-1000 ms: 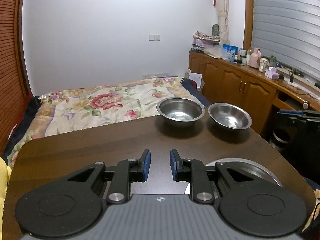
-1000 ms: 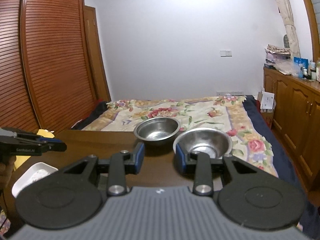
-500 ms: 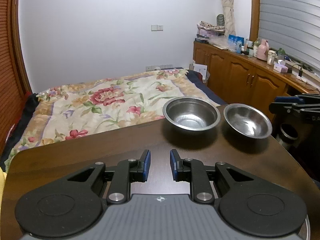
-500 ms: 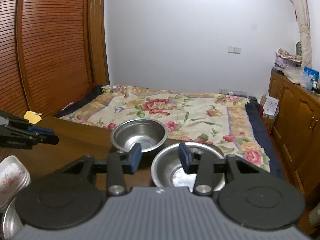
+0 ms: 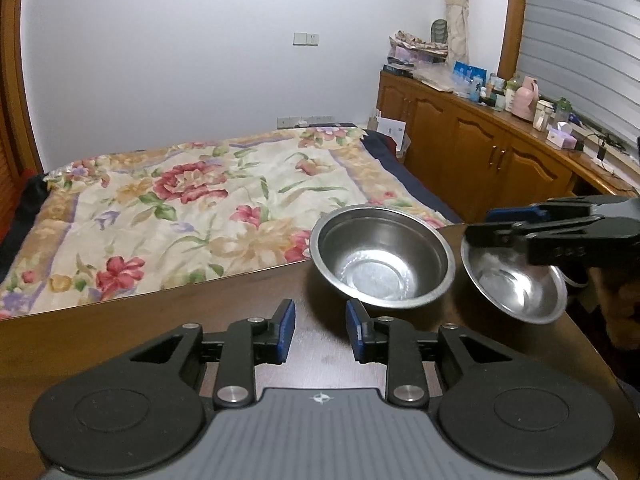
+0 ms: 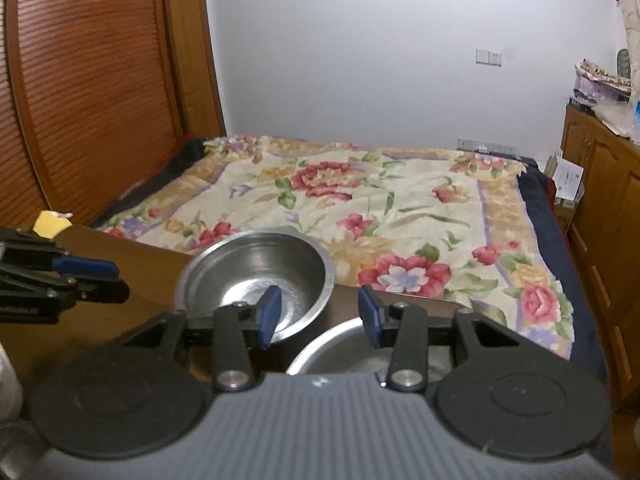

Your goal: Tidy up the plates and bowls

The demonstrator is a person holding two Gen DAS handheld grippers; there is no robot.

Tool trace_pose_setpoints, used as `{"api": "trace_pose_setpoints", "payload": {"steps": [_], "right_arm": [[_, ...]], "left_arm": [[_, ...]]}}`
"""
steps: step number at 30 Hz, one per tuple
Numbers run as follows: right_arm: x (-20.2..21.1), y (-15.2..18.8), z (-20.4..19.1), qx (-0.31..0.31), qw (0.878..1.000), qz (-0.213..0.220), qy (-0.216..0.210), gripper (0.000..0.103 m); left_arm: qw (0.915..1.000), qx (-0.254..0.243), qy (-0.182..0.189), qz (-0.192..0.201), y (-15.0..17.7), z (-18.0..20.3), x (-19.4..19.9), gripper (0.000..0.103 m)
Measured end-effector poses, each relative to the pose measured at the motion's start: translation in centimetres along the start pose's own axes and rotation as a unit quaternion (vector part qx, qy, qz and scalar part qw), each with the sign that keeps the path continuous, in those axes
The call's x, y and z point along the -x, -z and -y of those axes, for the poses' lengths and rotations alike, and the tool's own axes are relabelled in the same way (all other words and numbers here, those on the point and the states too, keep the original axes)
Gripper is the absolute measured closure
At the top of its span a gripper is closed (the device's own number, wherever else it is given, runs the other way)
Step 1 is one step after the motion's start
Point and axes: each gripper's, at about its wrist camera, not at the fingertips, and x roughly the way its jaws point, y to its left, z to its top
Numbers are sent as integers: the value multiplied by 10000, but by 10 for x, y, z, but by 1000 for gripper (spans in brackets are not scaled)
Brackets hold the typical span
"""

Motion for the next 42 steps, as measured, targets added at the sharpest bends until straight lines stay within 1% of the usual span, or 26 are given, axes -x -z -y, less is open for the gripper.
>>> {"api": "trace_pose_setpoints", "payload": {"steps": [5,12,19,22,25,26,31,32,34,39,42], "right_arm": [[-18,-3,4,-99,9998,-161,-41,59],[-34,-9,4,-183,9990,-350,-198,59],[-39,-11,-1,-165,9983,-448,-344,60],[-41,-10,-3,-165,9977,-509,-410,62],[-42,-10,-5,-149,9973,-556,-453,62],[-43,-10,-5,-150,9971,-571,-471,63],[-49,-7,-4,-247,9955,-715,-569,75],[-50,-7,-4,-257,9952,-737,-595,76],[-50,-6,-6,-281,9945,-758,-666,78],[-48,-7,-7,-294,9942,-767,-694,83],[-43,-8,-10,-289,9943,-736,-718,85]], "left_arm": [[10000,91,30,1,-5,-5,-17,70],[9996,225,147,34,-14,-9,-26,70],[9985,399,339,-151,-18,-12,-46,70],[9976,528,415,-166,-18,-17,-49,69],[9974,560,407,-203,-18,-17,-51,69],[9974,559,401,-218,-18,-17,-52,69],[9965,611,470,-318,-16,-17,-56,69],[9963,626,477,-352,-16,-17,-56,70],[9959,627,509,-403,-15,-18,-57,75],[9961,633,436,-442,-14,-19,-51,81],[9966,592,402,-421,-14,-20,-44,83]]}}
